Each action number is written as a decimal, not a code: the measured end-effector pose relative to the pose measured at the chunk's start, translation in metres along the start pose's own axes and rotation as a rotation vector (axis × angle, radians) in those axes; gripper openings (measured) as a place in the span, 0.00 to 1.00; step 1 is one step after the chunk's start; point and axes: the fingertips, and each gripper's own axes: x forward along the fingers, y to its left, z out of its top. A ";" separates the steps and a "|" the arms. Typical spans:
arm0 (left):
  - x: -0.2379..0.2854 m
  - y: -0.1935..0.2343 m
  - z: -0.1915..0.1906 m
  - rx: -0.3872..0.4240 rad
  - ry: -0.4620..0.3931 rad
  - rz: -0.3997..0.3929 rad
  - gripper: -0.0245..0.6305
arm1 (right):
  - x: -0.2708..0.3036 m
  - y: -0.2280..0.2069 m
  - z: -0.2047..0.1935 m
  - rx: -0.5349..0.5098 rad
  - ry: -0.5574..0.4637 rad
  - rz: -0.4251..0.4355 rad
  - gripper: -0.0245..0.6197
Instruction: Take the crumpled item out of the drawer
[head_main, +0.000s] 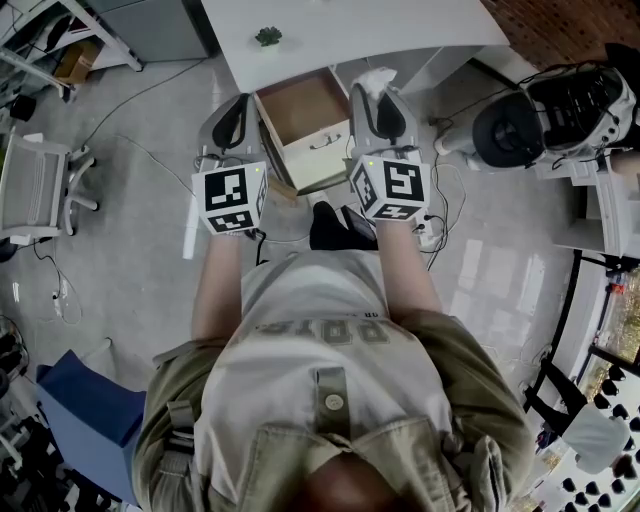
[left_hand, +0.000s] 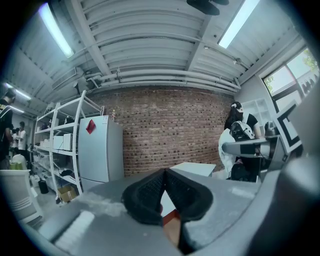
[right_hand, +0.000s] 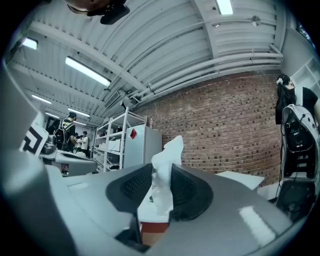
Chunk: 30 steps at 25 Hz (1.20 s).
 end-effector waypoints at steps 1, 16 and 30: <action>0.001 0.004 0.000 0.000 0.002 0.002 0.05 | 0.003 0.002 0.000 -0.001 -0.001 0.001 0.20; 0.009 0.013 -0.002 -0.007 0.009 0.012 0.05 | 0.013 0.001 -0.007 -0.046 0.043 -0.011 0.15; 0.010 0.006 -0.007 -0.015 0.021 -0.002 0.05 | 0.008 -0.001 -0.007 -0.050 0.040 0.004 0.15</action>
